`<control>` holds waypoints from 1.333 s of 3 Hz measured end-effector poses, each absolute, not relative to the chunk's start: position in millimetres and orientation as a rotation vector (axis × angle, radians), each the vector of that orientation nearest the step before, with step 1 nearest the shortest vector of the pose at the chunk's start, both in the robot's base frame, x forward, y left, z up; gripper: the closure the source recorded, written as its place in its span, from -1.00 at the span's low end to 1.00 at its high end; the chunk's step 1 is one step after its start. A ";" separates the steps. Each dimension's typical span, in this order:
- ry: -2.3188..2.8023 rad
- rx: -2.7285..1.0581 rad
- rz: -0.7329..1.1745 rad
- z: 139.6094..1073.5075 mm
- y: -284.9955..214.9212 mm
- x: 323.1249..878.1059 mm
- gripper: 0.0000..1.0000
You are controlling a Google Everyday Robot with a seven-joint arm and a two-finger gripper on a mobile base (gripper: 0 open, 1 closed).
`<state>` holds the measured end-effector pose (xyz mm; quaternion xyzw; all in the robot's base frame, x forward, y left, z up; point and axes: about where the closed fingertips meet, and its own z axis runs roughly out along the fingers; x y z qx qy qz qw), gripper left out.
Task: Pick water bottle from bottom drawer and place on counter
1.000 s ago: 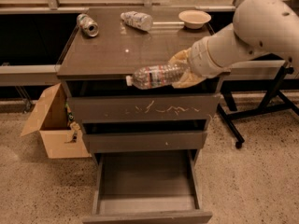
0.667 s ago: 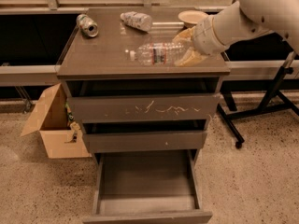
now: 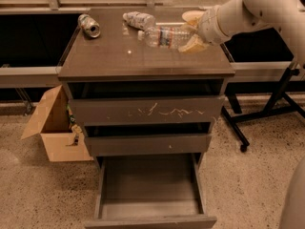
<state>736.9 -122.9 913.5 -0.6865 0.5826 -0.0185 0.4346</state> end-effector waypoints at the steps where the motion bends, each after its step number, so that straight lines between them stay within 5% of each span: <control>1: 1.544 -1.609 -0.037 897.7 -139.1 764.4 1.00; 2: 1.637 -1.520 0.012 874.1 -159.8 784.6 0.64; 4: 1.695 -1.407 0.069 859.6 -189.9 798.0 -0.45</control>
Offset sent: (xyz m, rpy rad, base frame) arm 0.0652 -0.0590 -0.0555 0.1384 0.1470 -0.2392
